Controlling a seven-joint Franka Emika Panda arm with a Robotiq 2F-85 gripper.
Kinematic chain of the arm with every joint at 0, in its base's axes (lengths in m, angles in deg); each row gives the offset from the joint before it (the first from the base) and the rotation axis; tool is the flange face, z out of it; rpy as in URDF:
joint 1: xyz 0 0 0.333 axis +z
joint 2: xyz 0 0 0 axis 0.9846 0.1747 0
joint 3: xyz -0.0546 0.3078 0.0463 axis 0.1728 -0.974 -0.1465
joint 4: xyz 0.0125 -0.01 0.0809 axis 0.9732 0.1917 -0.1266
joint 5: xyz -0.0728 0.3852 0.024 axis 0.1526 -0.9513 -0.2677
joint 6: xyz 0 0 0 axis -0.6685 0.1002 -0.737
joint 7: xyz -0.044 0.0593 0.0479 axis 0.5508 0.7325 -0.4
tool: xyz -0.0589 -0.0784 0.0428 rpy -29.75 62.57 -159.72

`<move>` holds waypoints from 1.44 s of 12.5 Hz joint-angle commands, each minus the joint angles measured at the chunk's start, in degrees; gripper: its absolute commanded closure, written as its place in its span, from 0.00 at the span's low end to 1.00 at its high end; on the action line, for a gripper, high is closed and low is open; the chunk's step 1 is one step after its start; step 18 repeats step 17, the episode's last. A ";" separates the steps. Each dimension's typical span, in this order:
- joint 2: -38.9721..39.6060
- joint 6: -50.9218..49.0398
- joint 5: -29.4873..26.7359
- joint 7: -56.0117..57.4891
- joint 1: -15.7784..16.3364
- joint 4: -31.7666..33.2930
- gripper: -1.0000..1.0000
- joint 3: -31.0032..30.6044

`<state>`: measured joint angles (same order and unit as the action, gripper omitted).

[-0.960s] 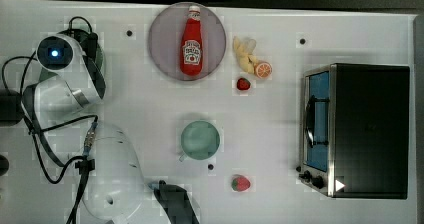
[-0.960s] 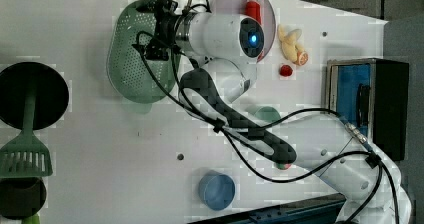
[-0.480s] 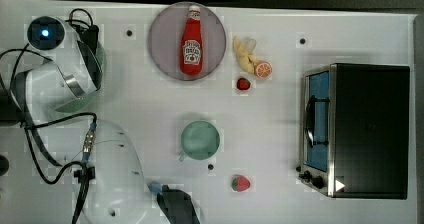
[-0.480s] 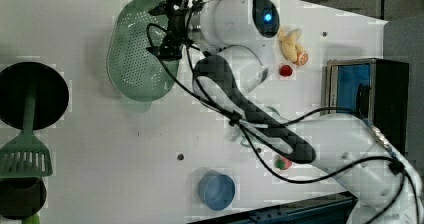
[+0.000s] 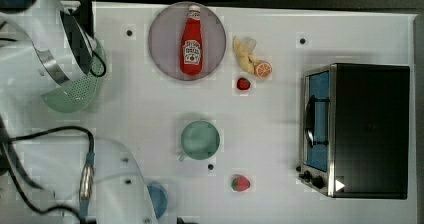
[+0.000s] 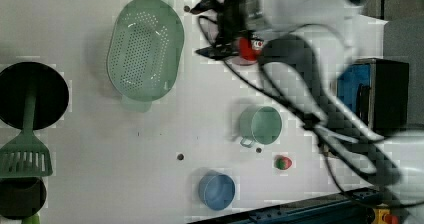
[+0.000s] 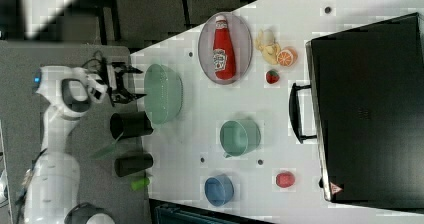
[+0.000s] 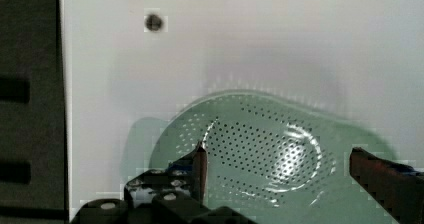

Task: Drag strainer forwards.

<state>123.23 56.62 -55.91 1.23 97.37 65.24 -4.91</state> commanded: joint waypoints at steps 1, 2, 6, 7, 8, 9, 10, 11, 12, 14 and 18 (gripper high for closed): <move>-3.79 -3.51 0.24 19.15 -4.42 0.75 0.00 2.80; -4.97 -3.88 0.23 24.27 -5.46 1.94 0.00 3.58; -11.78 -3.81 0.17 38.46 -10.43 9.37 0.00 6.82; -13.74 -3.85 0.17 40.76 -11.71 10.90 0.00 7.49; -15.66 -3.97 0.17 42.72 -12.99 12.33 0.00 8.25; -17.45 -4.12 0.17 45.32 -14.20 13.67 0.00 8.91; -19.19 -4.75 0.17 48.27 -15.34 14.88 0.00 9.43; -21.01 -5.99 0.12 50.57 -16.46 15.82 0.00 9.96; -22.77 -7.88 0.07 52.03 -17.50 16.23 0.00 10.37; -26.00 -12.61 0.01 52.14 -19.09 16.25 0.00 10.66; -29.97 -18.88 -0.10 52.12 -19.44 16.25 0.00 10.60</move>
